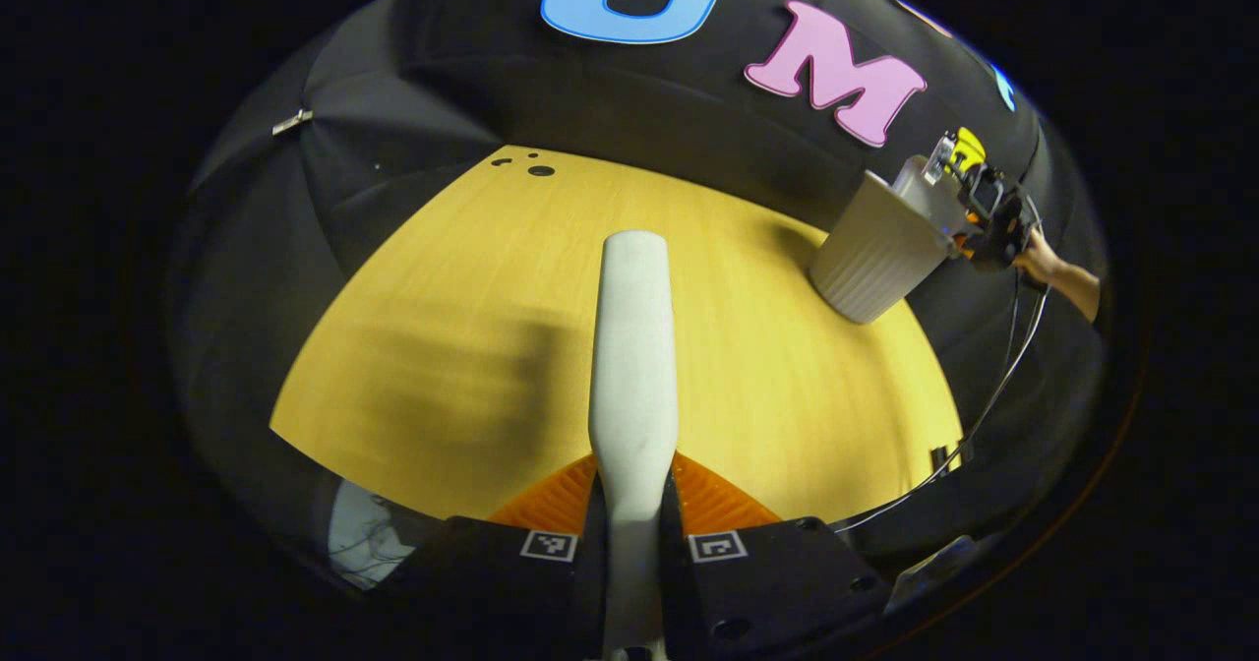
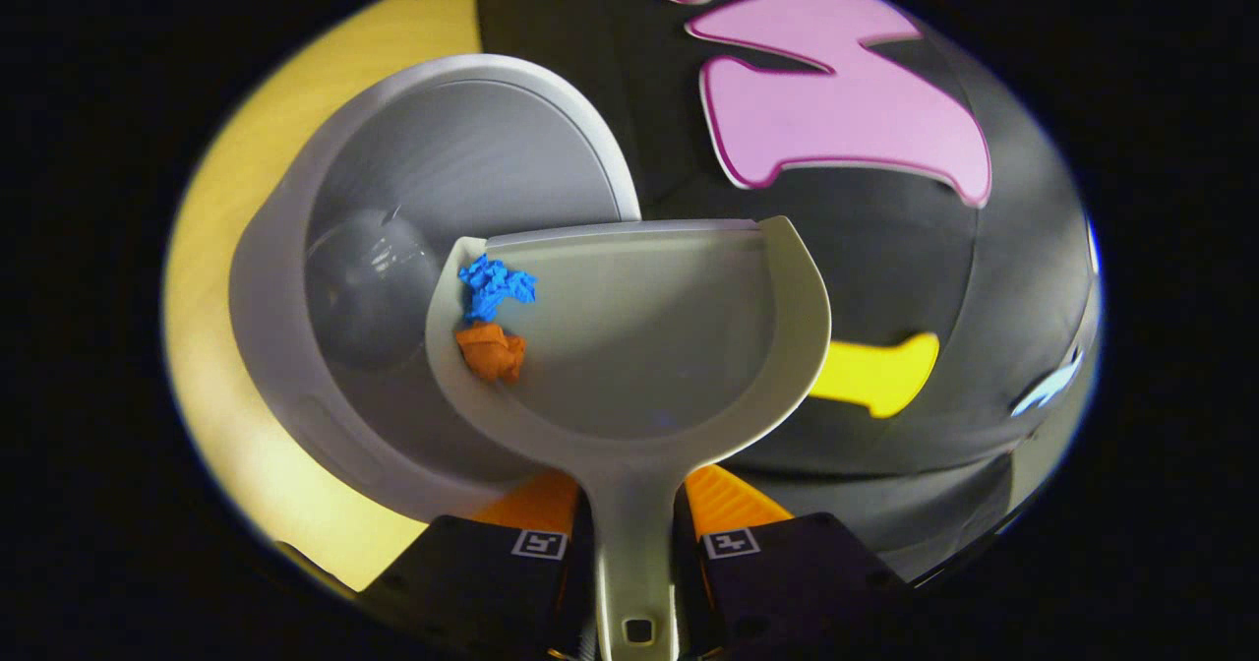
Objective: Pick up the small broom and dustpan from the desktop, sweep the trash into the dustpan with the broom, and then empty the trash into the garbage bin.
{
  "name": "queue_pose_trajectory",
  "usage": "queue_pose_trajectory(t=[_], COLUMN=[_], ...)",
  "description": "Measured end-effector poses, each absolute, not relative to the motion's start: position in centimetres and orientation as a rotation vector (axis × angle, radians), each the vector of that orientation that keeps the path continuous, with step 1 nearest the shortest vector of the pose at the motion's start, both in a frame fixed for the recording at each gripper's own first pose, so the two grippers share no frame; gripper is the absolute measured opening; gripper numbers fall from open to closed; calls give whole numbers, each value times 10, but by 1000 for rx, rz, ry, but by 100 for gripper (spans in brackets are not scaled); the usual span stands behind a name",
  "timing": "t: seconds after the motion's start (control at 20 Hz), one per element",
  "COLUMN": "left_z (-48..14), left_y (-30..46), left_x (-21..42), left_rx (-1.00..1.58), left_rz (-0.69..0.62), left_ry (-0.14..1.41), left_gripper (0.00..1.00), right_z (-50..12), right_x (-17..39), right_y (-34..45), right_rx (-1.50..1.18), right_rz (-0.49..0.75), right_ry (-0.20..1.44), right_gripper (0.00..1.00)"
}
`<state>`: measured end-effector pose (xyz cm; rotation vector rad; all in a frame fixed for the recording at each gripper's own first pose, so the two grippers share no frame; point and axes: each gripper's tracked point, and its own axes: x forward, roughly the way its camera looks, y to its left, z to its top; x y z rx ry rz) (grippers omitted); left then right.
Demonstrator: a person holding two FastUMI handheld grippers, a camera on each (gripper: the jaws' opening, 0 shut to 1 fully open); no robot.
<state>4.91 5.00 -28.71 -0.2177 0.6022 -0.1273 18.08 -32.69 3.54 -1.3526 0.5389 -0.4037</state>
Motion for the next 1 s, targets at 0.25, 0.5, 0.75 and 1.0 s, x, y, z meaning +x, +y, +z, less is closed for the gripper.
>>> queue_pose_trajectory(t=[0.25, 0.5, 0.75, 1.0], left_z=[-289, -289, -291, -283], left_y=[52, 58, 63, 63], left_x=[53, 51, 50, 55], left_rx=[-236, -251, -239, -211], left_rz=[-112, -104, -87, -101], left_ry=[607, 605, 610, 608], left_gripper=[27, 27, 28, 27], right_z=[29, 29, 26, 21], right_x=[171, 174, 172, 160], right_y=[-343, -342, -345, -337], right_rx=[-1416, -1415, -1271, -1033], right_rz=[-381, -373, -351, -327], right_ry=[523, 529, 563, 587], right_gripper=[35, 35, 39, 35])
